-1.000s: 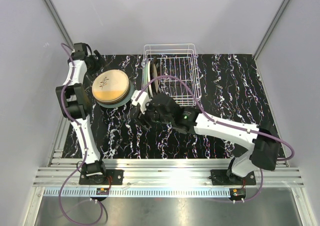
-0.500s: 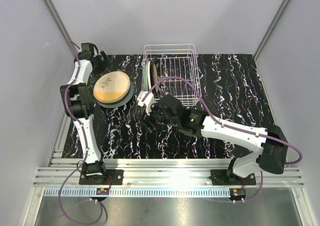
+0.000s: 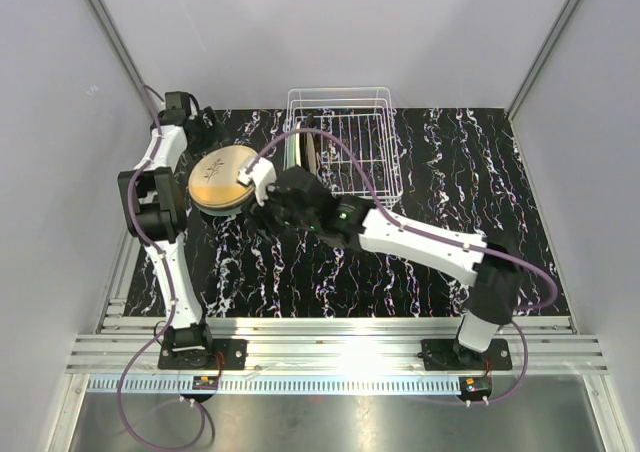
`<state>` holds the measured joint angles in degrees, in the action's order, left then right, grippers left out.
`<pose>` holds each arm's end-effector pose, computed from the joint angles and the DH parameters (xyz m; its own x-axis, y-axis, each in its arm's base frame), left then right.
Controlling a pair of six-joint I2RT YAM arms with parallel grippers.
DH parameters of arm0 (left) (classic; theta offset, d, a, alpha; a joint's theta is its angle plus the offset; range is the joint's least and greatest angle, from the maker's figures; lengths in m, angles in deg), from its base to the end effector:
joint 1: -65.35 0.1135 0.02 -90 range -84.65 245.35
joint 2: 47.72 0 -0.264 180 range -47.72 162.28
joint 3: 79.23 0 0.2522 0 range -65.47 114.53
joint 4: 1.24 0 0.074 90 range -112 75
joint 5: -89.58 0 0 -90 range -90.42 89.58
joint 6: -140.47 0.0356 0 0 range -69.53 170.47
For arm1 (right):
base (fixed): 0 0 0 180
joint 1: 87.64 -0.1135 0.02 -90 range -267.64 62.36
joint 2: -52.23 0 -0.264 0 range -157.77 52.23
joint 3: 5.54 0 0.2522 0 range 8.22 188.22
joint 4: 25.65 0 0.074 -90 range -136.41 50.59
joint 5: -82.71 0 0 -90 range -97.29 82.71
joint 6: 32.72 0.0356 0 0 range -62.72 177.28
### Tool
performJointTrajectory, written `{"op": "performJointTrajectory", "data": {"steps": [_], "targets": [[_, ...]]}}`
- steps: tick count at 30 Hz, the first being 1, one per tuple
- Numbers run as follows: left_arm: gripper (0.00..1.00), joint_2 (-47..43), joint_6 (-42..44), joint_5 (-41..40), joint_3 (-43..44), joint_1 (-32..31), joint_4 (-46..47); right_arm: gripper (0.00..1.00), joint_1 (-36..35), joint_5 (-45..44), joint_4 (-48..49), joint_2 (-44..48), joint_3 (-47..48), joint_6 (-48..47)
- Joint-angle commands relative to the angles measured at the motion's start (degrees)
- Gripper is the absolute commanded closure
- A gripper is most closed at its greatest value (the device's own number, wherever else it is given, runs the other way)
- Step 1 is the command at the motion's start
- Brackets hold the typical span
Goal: Load the plates into the dish rack
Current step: Grab a plate with the left arm
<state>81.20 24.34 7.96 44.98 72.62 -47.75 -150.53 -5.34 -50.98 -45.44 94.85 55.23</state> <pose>0.5022 0.0588 0.2130 -0.6790 -0.5259 -0.5123 -0.3717 0.8480 -0.3778 0.1850 0.3640 0.3450 -0.1427 -0.3573 -0.9230 -0.9096 0.4150 -0.0199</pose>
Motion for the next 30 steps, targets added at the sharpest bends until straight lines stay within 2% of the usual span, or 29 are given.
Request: {"op": "performJointTrajectory", "data": {"steps": [1,8,14,19,30], "targets": [[0.01,-3.5,-1.55,4.62,-4.71,-1.99,-4.34,0.46,-0.04,-4.94,-3.89,-6.29,9.68,5.11],[0.01,-6.66,-2.61,6.55,-7.97,-2.08,-3.55,0.46,1.1,-12.93,-13.1,-19.83,27.68,10.91],[0.01,-8.69,-2.43,6.74,-11.66,-1.82,-2.14,0.44,3.03,-23.13,-20.14,-28.97,36.67,16.09],[0.01,-9.22,-2.35,6.47,-12.72,-1.2,-1.88,0.44,6.02,-22.61,-22.0,-32.14,39.75,20.32],[0.01,-9.04,-3.31,8.14,-14.04,0.73,-1.61,0.45,8.58,-20.85,-22.71,-39.44,47.75,22.52]]}}
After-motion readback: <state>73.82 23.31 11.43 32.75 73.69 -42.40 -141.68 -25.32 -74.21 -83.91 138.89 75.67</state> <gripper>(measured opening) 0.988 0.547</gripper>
